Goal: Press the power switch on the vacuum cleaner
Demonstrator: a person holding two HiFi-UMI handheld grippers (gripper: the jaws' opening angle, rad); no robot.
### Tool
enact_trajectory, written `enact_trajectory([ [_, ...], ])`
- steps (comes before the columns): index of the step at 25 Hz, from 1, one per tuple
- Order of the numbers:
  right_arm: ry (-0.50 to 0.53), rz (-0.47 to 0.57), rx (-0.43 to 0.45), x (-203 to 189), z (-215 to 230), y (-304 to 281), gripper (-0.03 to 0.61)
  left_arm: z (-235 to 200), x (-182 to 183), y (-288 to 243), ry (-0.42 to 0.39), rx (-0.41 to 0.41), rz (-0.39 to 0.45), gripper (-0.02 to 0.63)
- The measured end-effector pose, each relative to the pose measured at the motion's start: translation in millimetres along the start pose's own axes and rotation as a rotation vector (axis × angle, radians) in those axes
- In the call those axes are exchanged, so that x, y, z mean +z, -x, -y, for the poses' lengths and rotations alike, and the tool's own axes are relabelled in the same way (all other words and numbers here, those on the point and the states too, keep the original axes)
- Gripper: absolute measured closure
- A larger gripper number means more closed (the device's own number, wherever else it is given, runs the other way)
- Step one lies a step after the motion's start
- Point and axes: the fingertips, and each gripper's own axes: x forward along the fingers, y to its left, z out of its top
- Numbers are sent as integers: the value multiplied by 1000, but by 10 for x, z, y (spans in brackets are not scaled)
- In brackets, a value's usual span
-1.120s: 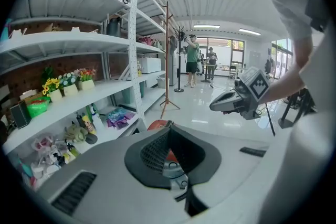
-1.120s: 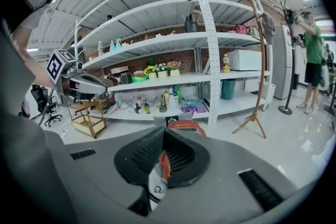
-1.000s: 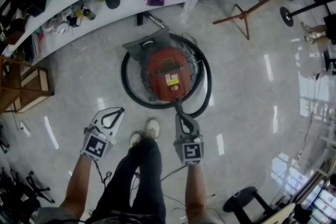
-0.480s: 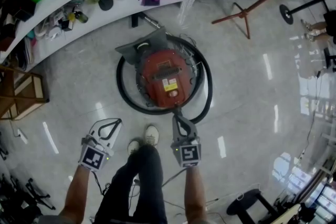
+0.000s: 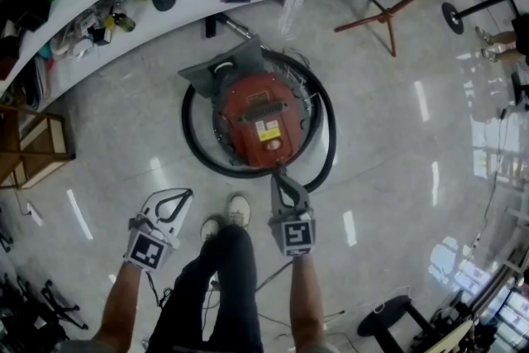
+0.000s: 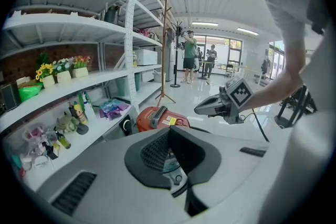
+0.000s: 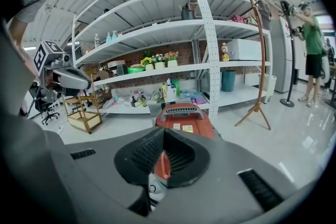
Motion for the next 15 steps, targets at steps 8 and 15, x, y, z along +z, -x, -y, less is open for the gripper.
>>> enact_trajectory([
  [8,-11,-18,7,-94,75,-241,568,23,-23,16,5,2,0,609],
  [15,17,-34,34,-122,93,-443,568,-14,-79,40,11,20,-10,609],
])
